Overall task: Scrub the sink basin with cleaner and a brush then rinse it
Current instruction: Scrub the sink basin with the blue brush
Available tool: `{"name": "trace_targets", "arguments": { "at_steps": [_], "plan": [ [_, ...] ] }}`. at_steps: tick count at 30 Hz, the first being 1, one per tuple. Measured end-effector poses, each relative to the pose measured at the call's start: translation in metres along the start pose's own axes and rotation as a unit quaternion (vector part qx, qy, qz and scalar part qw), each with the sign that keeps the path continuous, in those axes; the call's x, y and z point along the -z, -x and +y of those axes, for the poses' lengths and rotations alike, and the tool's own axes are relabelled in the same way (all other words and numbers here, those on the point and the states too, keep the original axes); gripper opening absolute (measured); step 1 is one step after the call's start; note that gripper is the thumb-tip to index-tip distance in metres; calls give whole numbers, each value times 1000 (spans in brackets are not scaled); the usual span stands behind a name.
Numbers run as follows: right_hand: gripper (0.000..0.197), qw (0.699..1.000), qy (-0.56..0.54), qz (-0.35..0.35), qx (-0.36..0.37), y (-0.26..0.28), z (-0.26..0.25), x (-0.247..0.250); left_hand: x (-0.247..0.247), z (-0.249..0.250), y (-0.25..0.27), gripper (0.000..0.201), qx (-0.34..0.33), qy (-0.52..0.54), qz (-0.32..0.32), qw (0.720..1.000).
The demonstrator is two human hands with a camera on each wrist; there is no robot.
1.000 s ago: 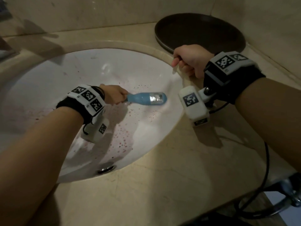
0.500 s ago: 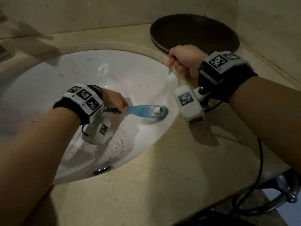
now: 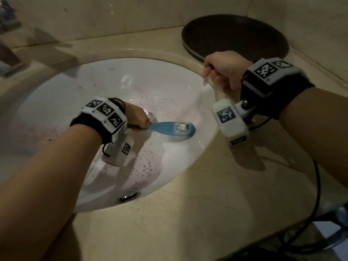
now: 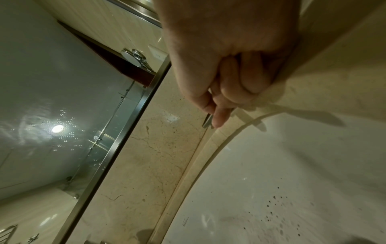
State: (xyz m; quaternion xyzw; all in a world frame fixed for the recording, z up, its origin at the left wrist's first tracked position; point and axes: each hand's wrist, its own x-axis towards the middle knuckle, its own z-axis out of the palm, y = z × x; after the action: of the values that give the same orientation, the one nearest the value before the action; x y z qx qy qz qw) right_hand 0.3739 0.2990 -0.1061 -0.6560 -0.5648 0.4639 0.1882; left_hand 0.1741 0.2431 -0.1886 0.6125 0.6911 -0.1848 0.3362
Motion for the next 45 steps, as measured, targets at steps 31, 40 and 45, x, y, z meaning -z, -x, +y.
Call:
{"name": "trace_targets", "arguments": {
  "at_steps": [31,40,45],
  "plan": [
    [30,999,-30,-43,2,-8,6,7,8,-4,20,35,1,-193,18,981],
    [31,999,-23,-32,12,-9,4,6,-2,-31,15,33,77,-173,29,981],
    [30,999,-23,-34,12,-8,4,5,4,-29,14,35,79,-198,-1,977]
  ]
}}
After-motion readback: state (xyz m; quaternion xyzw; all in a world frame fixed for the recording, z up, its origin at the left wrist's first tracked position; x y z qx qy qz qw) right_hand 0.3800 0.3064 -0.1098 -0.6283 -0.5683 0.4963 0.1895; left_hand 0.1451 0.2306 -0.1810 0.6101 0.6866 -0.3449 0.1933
